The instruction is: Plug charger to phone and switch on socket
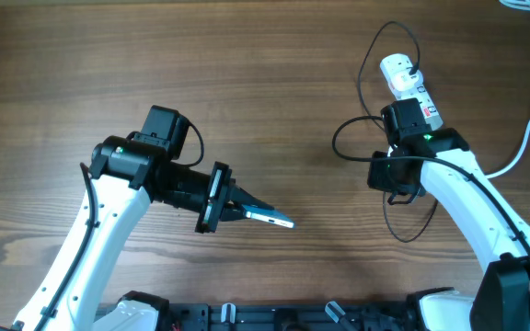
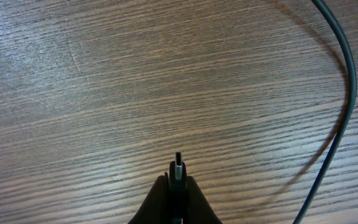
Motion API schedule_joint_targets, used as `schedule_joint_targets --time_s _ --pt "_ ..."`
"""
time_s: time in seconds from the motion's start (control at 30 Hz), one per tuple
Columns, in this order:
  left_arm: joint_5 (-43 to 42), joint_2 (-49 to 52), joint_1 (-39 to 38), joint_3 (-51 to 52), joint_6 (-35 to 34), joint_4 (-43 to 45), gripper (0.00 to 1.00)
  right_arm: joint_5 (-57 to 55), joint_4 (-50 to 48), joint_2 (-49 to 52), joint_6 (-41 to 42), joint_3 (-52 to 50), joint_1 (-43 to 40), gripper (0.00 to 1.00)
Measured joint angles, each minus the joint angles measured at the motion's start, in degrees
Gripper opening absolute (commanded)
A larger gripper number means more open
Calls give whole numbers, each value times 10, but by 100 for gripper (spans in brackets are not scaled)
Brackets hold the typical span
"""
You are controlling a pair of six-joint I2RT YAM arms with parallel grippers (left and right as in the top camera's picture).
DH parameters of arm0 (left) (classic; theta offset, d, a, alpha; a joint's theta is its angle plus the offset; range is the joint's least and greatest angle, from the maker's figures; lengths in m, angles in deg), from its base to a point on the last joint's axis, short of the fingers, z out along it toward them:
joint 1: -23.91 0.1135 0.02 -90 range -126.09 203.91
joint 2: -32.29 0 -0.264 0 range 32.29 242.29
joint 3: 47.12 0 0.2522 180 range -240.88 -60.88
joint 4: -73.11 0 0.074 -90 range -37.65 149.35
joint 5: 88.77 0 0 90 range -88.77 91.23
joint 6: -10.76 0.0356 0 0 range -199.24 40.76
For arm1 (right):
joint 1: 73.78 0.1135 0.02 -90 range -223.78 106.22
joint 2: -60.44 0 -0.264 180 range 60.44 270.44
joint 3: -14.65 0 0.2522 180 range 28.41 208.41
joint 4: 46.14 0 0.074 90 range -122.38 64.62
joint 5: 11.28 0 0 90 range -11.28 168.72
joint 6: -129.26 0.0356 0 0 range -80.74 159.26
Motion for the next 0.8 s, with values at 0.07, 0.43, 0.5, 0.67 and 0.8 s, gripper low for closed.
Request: schedule_joint_targets --time_s 0.07,0.43,0.5,0.67,0.8 --pt "0 0 0 0 0 0 4 0 -4 0 1 0 0 4" --pt "0 0 0 0 -5 0 4 0 -18 0 6 0 0 4" --pt "0 0 0 0 -5 0 4 0 -18 0 6 0 0 4" --pt "0 0 0 0 -7 0 4 0 -18 0 6 0 0 6" --pt "0 0 0 0 -7 0 4 0 -19 0 6 0 0 4"
